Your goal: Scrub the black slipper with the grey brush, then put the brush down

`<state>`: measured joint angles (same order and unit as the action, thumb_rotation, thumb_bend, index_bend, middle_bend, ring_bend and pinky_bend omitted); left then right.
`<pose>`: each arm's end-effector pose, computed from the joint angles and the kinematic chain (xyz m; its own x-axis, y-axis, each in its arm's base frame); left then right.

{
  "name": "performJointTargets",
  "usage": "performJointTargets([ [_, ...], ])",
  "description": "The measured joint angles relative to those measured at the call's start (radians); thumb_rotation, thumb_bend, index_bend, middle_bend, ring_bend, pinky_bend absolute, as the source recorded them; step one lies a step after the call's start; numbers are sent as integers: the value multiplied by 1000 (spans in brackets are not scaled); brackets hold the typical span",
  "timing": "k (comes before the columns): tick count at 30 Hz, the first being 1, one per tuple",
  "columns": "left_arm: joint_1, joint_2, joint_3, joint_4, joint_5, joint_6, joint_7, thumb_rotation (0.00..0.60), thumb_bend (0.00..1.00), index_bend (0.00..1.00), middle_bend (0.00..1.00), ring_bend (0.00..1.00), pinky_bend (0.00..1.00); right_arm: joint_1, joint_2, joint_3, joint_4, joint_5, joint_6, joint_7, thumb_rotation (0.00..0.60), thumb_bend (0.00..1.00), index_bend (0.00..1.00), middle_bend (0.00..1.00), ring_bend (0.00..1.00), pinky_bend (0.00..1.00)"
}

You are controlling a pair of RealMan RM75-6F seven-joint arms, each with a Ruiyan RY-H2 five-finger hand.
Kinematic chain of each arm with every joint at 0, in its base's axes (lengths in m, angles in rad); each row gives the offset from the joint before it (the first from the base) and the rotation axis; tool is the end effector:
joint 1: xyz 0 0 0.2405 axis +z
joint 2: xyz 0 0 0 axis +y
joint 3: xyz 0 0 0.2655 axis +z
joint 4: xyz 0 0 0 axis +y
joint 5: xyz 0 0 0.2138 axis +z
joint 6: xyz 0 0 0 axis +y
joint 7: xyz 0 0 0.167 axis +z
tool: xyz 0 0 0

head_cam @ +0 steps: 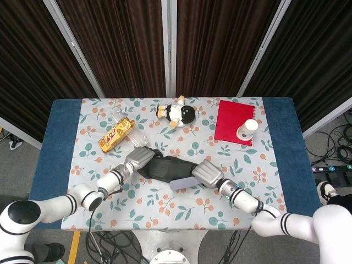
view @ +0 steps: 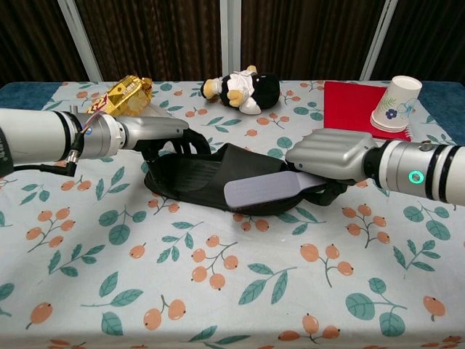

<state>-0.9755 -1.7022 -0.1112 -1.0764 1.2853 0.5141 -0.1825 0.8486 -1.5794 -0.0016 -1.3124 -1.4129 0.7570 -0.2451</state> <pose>-0.1391 0.4055 -0.1113 0.4494 0.5788 0.6805 0.8701 -0.4563 -0.1865 -0.1572 -0.3490 -0.0823 0.7433 -0.2690 0.6125 -0.5874 -0.7006 0.4051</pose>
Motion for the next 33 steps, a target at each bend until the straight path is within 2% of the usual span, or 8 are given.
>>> performJointTargets([
  [4,3,13,1,-20,0,5,7,600,218,183,272,169,225,-29,83,4,-77,-20,75,38,600,637,1000,1000,1000,1000],
  [7,9,30,-1,-50,2,24,14,600,218,117,145,66,178,-52,149,22,-115,-18,127,66,600,638,1000,1000,1000,1000],
  [15,51,114,-10,-184,20,155,57,600,218,109,110,39,153,-75,200,68,-96,118,101,64,600,629,1000,1000,1000,1000],
  [18,81,163,-12,-242,27,209,63,600,218,109,110,39,152,-72,174,77,-40,178,65,50,600,555,1000,992,997,1000],
  [21,117,221,-15,-302,36,273,59,600,218,109,110,39,152,-65,126,87,22,226,25,36,600,445,975,882,895,970],
  [24,159,277,-16,-353,48,344,50,600,217,109,110,39,152,-54,81,92,65,255,-8,17,600,298,741,656,645,766],
  [28,222,338,-11,-396,64,438,37,600,214,109,110,39,152,-53,63,92,74,276,-16,-4,600,177,272,333,292,429],
  [33,316,398,3,-411,70,548,32,600,213,109,110,39,152,-68,89,93,40,285,-8,1,600,154,9,131,90,241],
])
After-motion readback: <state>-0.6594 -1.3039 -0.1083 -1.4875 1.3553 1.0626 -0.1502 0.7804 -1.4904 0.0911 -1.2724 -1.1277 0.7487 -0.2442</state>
